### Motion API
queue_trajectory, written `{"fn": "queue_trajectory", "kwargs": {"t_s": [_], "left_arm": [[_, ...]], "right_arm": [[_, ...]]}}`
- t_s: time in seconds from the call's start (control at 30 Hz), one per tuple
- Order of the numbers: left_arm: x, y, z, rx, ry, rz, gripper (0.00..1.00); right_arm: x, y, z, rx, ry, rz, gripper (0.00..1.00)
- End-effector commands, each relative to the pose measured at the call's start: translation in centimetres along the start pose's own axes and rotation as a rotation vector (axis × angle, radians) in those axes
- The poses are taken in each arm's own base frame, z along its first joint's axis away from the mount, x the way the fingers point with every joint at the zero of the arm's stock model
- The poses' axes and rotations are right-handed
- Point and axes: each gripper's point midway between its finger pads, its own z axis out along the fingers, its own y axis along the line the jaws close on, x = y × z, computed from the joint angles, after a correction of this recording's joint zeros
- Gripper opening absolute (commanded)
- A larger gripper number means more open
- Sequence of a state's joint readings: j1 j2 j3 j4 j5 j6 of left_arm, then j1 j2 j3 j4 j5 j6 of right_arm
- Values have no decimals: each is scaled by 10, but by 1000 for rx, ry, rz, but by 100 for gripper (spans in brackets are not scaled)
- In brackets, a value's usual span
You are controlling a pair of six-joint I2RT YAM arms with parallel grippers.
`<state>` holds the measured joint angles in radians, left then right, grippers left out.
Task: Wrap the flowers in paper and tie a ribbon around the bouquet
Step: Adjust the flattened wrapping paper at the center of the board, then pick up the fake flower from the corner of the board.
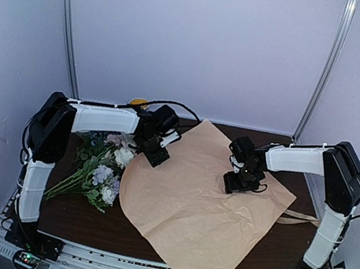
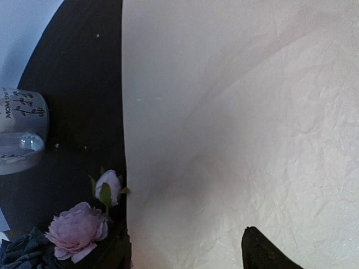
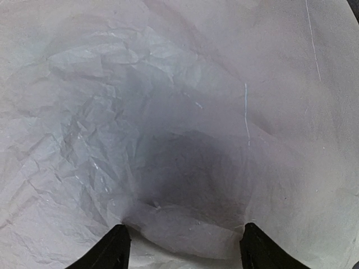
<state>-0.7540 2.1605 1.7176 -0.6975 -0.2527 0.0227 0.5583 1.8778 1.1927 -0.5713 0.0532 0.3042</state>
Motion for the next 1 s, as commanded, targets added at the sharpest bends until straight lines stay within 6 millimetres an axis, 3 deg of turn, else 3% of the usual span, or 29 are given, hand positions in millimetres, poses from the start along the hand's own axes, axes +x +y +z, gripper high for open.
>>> {"fn": "queue_trajectory", "kwargs": {"t_s": [0.0, 0.13, 0.2, 0.27, 0.33, 0.4, 0.47, 0.57, 0.67, 0.83, 0.97], "left_arm": [[-42, 28, -51, -31, -164, 11, 73], [-48, 38, -109, 49, -292, -21, 78], [-32, 58, -135, 44, -296, -96, 79], [13, 94, -148, -25, -177, -245, 77], [69, 137, -159, -132, -37, -411, 68], [120, 158, -170, -191, 53, -522, 61], [155, 159, -175, -174, 79, -615, 58], [197, 148, -162, -84, 98, -731, 55], [229, 139, -132, 2, 130, -836, 51], [236, 116, -92, 129, 149, -865, 57], [258, 125, -72, 42, 244, -854, 55]], "right_arm": [[-13, -5, -18, 5, -57, 36, 69], [-20, -6, -44, -18, -111, 30, 69], [-24, -6, -62, -39, -150, 19, 69], [-27, -4, -81, -76, -192, -3, 69], [-27, 0, -97, -117, -223, -32, 69], [-25, 2, -108, -148, -241, -60, 70], [-21, 5, -112, -172, -243, -83, 70], [-14, 10, -108, -194, -220, -122, 70], [-10, 8, -102, -180, -206, -140, 70], [-9, 3, -97, -152, -196, -146, 71], [-8, 1, -96, -139, -198, -148, 71]]}}
